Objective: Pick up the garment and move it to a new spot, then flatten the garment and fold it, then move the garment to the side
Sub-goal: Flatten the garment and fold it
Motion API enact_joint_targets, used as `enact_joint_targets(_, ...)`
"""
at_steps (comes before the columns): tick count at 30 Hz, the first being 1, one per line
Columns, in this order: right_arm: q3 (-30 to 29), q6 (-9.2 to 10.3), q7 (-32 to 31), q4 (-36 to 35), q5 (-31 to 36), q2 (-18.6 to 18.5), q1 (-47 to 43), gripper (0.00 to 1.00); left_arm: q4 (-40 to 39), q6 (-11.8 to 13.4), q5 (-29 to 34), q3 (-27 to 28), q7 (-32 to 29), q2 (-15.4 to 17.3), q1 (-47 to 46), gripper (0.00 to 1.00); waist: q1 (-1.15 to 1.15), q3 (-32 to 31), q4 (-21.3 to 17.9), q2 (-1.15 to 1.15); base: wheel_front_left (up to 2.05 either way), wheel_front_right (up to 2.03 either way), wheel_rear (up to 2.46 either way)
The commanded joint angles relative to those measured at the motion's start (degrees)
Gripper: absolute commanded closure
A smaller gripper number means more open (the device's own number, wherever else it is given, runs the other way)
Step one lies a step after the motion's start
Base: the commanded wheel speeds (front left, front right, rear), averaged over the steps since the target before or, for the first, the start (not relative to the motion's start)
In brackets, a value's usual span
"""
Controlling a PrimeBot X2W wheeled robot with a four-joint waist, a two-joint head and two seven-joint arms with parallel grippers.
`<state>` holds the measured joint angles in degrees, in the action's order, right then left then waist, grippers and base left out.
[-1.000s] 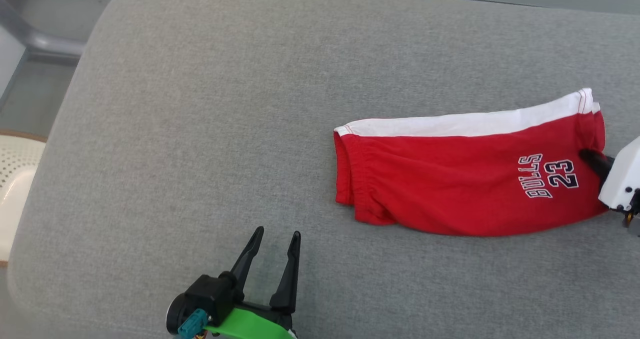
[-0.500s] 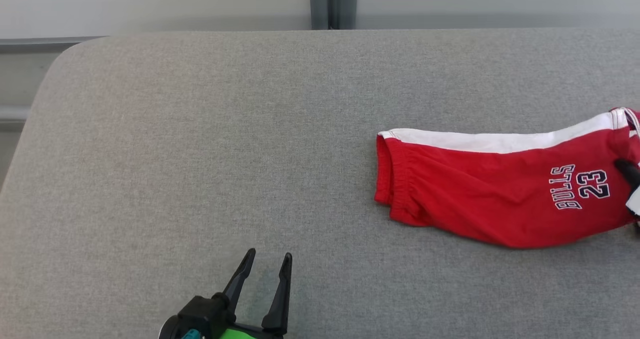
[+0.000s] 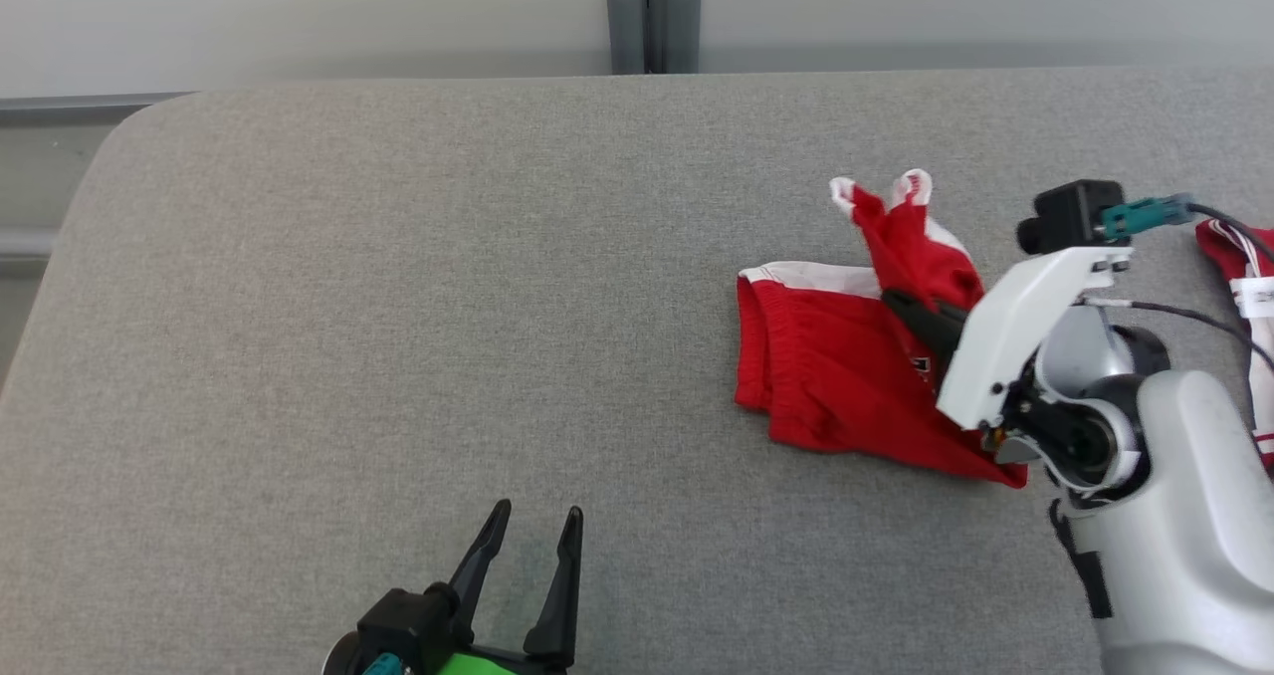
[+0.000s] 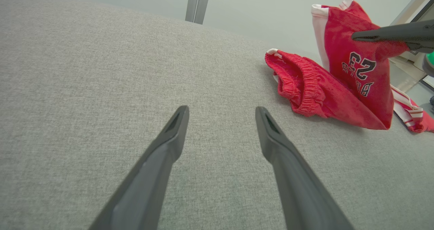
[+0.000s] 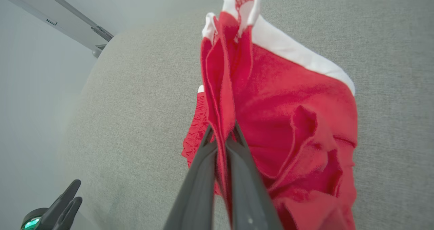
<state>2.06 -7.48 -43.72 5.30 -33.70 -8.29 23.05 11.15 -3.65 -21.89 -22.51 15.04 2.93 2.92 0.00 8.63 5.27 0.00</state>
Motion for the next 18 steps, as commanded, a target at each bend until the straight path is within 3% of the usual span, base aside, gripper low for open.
enact_joint_targets(1, 1.19, -0.02, 0.76, 1.34, 1.51, 1.12, 0.88, 1.00, 0.09, 0.30, -0.36, -0.35, 0.17, -0.01, -1.11, 0.00, 0.00, 0.39, 0.62, 0.00, 0.00, 0.00, 0.00)
enact_joint_targets(6, 2.86, -0.02, 5.09, 7.95, 4.36, 4.58, 1.74, 1.00, 0.81, 0.78, -1.40, -1.02, 0.17, 0.02, -1.68, 0.00, 0.00, 0.44, 2.80, 0.00, 0.00, 0.00, 0.00)
enact_joint_targets(14, 4.00, -0.02, 11.42, 15.25, 2.53, 5.35, 2.16, 1.00, 1.18, 1.14, -1.80, -0.63, 0.17, 0.01, -0.55, 0.00, 0.00, -0.29, 4.06, 0.00, 0.00, 0.00, 0.00)
enact_joint_targets(16, 5.20, -0.02, 12.72, 16.27, 1.37, 5.35, 2.06, 0.73, 1.25, 1.23, -1.90, -0.58, 0.17, 0.01, -0.23, 0.00, 0.00, -0.60, 3.96, 0.00, 0.00, 0.00, 0.00)
enact_joint_targets(17, 5.83, -0.02, 13.24, 16.55, 1.04, 5.36, 2.00, 0.50, 1.32, 1.21, -1.95, -0.52, 0.17, 0.01, -0.09, 0.00, 0.00, -0.80, 3.85, 0.00, 0.00, 0.00, 0.00)
enact_joint_targets(18, 6.86, -0.03, 13.94, 16.70, 0.82, 5.36, 1.88, 0.00, 1.43, 1.15, -1.93, -0.48, 0.17, 0.01, 0.10, 0.00, 0.00, -1.12, 3.71, 0.00, 0.00, 0.00, 0.00)
